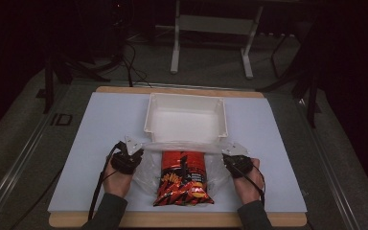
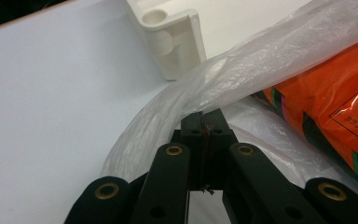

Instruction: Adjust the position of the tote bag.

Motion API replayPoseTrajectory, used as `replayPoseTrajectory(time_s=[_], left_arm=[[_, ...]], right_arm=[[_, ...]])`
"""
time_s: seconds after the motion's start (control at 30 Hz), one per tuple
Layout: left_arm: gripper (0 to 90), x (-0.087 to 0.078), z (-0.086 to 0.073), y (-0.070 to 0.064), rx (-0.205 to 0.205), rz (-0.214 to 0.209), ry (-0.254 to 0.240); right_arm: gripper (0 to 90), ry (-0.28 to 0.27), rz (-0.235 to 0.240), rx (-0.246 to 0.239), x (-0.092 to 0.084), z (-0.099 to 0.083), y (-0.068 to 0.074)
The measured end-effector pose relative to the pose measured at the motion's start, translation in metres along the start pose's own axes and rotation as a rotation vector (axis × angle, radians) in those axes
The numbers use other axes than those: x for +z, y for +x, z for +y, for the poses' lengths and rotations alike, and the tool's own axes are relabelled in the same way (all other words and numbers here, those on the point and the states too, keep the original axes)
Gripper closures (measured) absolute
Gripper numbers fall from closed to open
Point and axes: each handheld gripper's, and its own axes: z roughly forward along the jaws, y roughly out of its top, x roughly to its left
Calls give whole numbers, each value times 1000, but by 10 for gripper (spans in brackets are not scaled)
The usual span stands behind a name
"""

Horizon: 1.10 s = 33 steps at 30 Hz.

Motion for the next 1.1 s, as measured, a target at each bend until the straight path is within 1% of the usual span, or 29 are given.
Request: replayPoseTrajectory(time_s=[0.1, 0.13, 0.17, 0.2, 0.27, 0.3, 0.33, 0.37, 0.4, 0.47, 0.53, 0.63, 0.7, 0.8, 0.87, 0.9, 0.93, 0.97, 1.0, 1.1], left_arm=[[893, 3, 0, -2, -13, 7, 5], [891, 2, 0, -1, -7, 4, 6], [886, 2, -1, -1, -3, -9, 2], [865, 1, -1, -1, 5, -18, -4], [821, -1, -2, -1, 15, -28, -8], [802, -1, -2, -1, 15, -28, -8], [802, -3, -3, -2, 10, -48, -28], [739, -4, -3, -2, 7, -60, -38], [707, -5, -3, -2, 3, -76, -48], [652, -9, -3, -3, 2, -96, -70], [618, -13, -3, -3, 4, -116, -86], [599, -18, -3, -3, 6, -128, -99], [582, -21, -4, -3, 1, -149, -109], [551, -25, -5, -4, 10, -158, -125], [544, -27, -5, -4, 11, -165, -135], [539, -27, -5, -4, 11, -165, -135], [539, -29, -5, -4, 4, -173, -146], [535, -30, -5, -4, 0, -178, -149], [536, -32, -6, -4, -2, -185, -154], [546, -37, -7, -5, -8, -201, -173]], right_arm=[[897, -4, -1, 3, -1, 1, -1], [894, -13, 14, -1, 0, 1, -2], [893, -14, 23, 3, 0, 0, -2], [890, -19, 33, 5, 0, 0, -2], [875, -36, 78, 22, 0, -2, -4], [875, -36, 78, 22, 0, -2, -4], [864, -38, 83, 21, -1, -2, -5], [813, -60, 117, 34, -4, -3, -5], [787, -66, 124, 37, -5, -3, -5], [731, -82, 139, 36, -9, -3, -5], [682, -104, 160, 23, -13, -3, -4], [635, -139, 186, 19, -19, -3, -3], [615, -153, 200, 15, -22, -3, -1], [601, -171, 206, 16, -28, -2, 0], [594, -188, 209, 12, -31, -1, 0], [594, -188, 209, 12, -31, -1, 0], [588, -196, 217, 15, -33, -1, 0], [579, -221, 228, 20, -38, 1, 0], [573, -232, 239, 20, -40, 1, 0], [549, -246, 265, 11, -44, 3, 1]])
